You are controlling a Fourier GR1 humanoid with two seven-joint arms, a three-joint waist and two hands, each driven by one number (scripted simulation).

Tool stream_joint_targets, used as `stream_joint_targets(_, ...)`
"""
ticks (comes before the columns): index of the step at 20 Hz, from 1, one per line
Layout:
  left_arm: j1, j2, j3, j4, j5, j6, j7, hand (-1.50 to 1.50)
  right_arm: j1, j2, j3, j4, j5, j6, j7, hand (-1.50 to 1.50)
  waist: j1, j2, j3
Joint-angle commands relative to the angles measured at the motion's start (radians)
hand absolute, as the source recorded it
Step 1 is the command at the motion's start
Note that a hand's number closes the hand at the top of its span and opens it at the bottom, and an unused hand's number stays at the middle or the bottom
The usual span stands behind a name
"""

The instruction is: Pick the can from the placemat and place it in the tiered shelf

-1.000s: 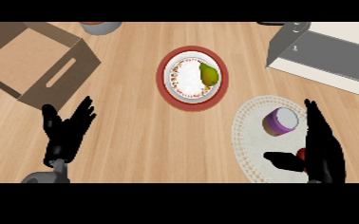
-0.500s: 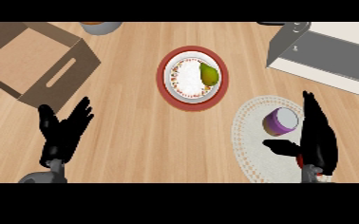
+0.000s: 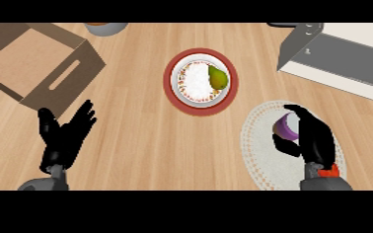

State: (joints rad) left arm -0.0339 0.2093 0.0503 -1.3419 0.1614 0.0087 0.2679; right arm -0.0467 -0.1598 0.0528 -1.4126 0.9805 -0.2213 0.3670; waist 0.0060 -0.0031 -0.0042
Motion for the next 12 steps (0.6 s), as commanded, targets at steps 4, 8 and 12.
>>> stream_joint_targets(4,0.040,-0.003,0.002,-0.071,-0.006,-0.008,0.031,0.00,-0.040,0.065,0.041,0.099,-0.007,-0.041,-0.088,1.50,-0.001,0.003,0.005)
stream_joint_targets(8,0.036,-0.026,-0.012,-0.041,-0.031,0.000,0.013,0.00,-0.040,0.056,0.048,0.052,-0.013,-0.058,-0.144,1.50,-0.003,0.003,0.004)
stream_joint_targets(12,-0.002,-0.043,-0.006,0.020,-0.059,0.022,-0.014,0.00,0.007,0.023,0.041,-0.024,-0.087,0.010,-0.199,1.50,-0.007,0.003,0.004)
